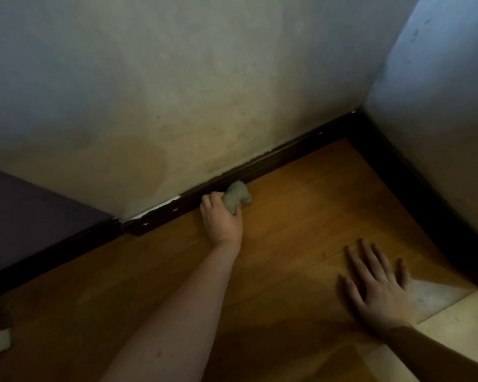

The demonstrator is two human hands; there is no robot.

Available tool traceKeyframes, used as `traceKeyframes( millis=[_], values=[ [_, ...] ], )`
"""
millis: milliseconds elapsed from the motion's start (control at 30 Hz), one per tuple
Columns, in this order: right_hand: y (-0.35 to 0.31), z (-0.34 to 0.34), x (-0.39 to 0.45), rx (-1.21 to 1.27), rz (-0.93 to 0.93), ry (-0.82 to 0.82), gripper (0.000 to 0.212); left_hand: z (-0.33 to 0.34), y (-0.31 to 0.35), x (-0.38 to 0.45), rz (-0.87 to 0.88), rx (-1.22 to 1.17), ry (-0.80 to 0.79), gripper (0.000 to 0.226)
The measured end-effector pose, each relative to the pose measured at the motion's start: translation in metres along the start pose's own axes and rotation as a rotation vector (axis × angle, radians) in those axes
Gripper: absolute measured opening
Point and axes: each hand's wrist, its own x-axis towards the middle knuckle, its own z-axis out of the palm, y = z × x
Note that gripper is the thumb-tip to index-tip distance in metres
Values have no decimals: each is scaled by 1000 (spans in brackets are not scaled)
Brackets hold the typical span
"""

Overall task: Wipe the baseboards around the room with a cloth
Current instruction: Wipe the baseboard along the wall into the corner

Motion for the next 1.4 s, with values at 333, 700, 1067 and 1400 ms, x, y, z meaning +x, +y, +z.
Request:
traceKeyframes(
  millis=[333,700,1067,1400],
  values=[
    [-5,-3,-3,-4,-2,18,66,-72,-73,-4,-37,120,43,34],
    [1,14,3,-83,4,50,63,-59,-47,-6,187,-51,-73,39],
    [-1,9,-1,-14,-31,81,63,24,52,-14,337,-177,-176,30],
    [-2,7,0,13,-50,108,66,101,173,-9,442,-196,-215,35]
  ],
)
